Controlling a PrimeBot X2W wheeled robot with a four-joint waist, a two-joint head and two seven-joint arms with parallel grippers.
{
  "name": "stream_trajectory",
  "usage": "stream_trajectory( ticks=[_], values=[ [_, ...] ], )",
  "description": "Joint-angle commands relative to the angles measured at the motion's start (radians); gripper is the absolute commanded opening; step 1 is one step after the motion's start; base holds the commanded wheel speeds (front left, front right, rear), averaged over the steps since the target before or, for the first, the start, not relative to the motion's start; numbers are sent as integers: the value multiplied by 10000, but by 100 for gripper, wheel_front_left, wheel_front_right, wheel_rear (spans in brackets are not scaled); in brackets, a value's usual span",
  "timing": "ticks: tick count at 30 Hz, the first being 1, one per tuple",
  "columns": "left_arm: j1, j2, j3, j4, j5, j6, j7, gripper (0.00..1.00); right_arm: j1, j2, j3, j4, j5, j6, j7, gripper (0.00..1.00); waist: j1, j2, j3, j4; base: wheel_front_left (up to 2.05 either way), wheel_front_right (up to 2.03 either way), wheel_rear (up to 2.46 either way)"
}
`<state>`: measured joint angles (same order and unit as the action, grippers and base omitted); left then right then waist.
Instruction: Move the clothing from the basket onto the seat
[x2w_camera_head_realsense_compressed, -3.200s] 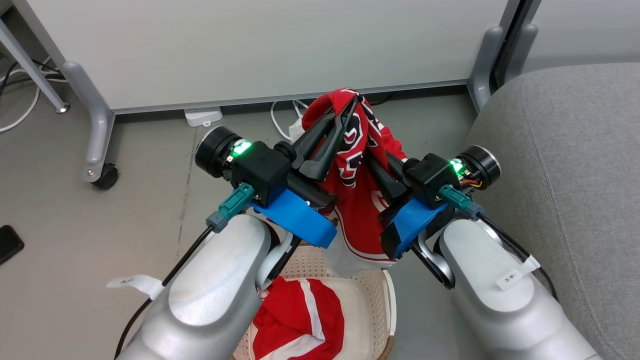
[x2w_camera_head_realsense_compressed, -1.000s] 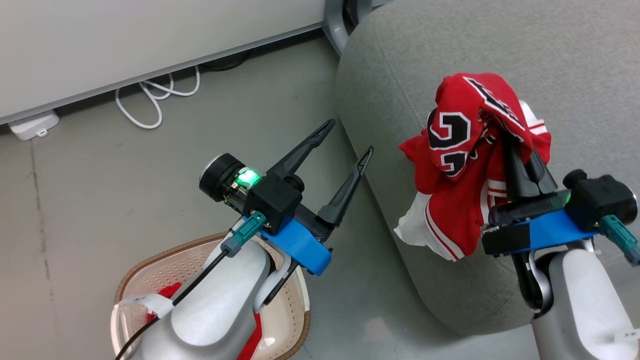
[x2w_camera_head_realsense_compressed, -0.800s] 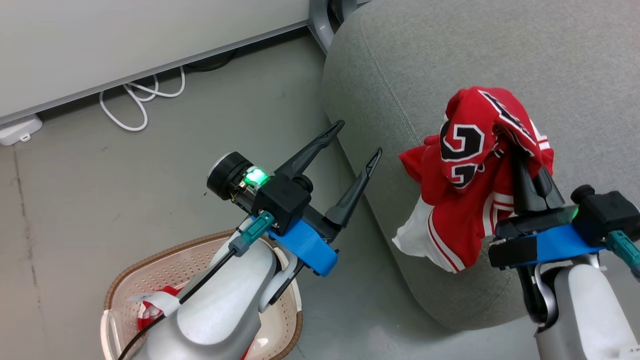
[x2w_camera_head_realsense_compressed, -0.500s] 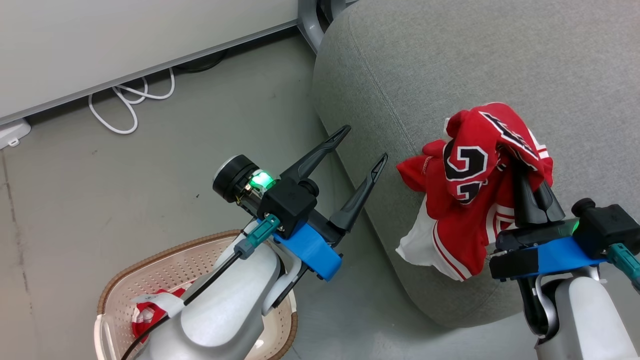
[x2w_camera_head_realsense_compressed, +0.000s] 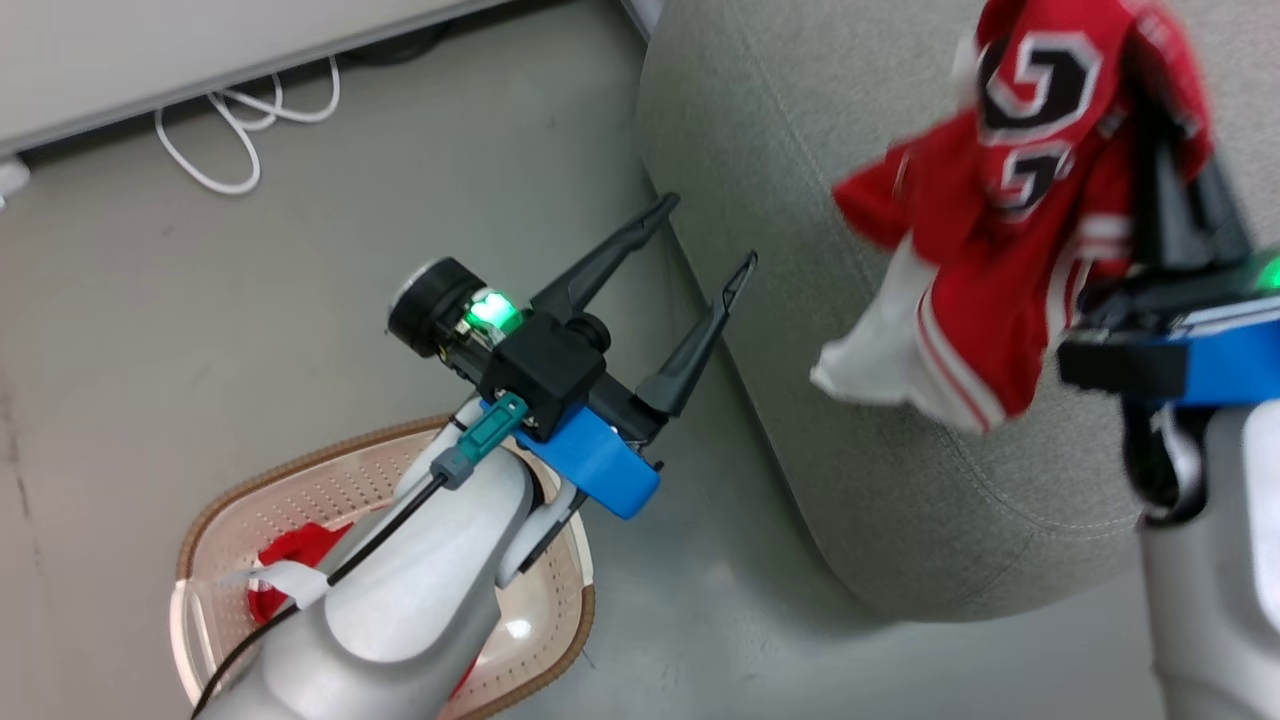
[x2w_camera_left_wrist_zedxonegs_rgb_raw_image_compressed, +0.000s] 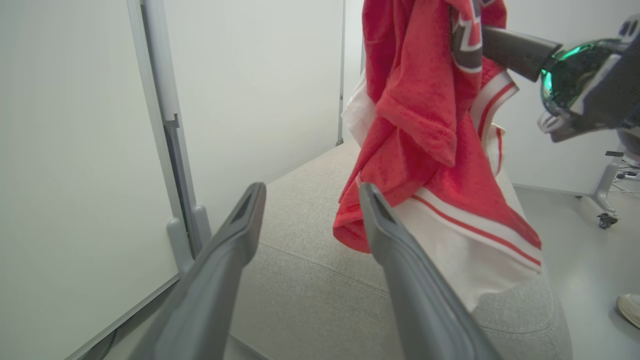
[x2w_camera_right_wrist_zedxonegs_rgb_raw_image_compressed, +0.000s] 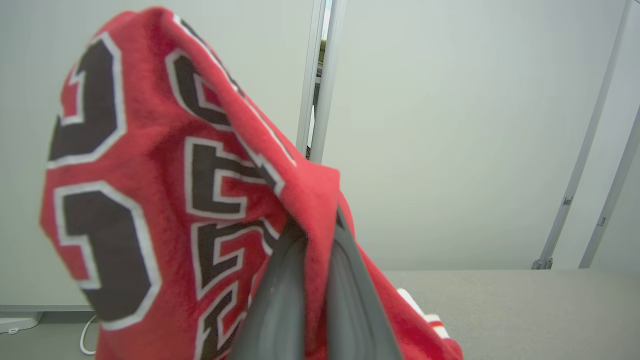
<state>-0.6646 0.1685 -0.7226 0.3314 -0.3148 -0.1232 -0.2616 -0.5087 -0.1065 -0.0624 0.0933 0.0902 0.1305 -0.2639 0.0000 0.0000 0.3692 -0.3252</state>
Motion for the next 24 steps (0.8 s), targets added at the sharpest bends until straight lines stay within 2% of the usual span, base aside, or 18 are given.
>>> stream_trajectory(
  ticks=[1, 8, 13, 19, 24],
  values=[
    [-250, 111, 61, -92, 106, 55, -9, 100, -494, -226, -99, -78, -37, 5, -9, 0, 0, 0, 579, 110, 0, 0, 0],
    [-906, 517, 206, -621, 378, 187, 205, 100, -2670, -1044, -1101, -368, -93, 4, -9, 0, 0, 0, 2300, 390, 0, 0, 0],
    [-1242, 766, 227, -1013, 563, 236, 384, 100, -3766, -1611, -1940, -89, -4, 4, -9, 0, 0, 0, 3253, 517, 0, 0, 0],
    [-1606, 1030, 267, -1493, 756, 303, 536, 100, -4963, -2552, -3053, 836, -33, 5, -7, 0, 0, 0, 4320, 660, 0, 0, 0],
    [-1704, 1188, 226, -1766, 867, 358, 616, 100, -5434, -2915, -3773, 2252, 209, 4, -9, 0, 0, 0, 4844, 729, 0, 0, 0]
  ],
)
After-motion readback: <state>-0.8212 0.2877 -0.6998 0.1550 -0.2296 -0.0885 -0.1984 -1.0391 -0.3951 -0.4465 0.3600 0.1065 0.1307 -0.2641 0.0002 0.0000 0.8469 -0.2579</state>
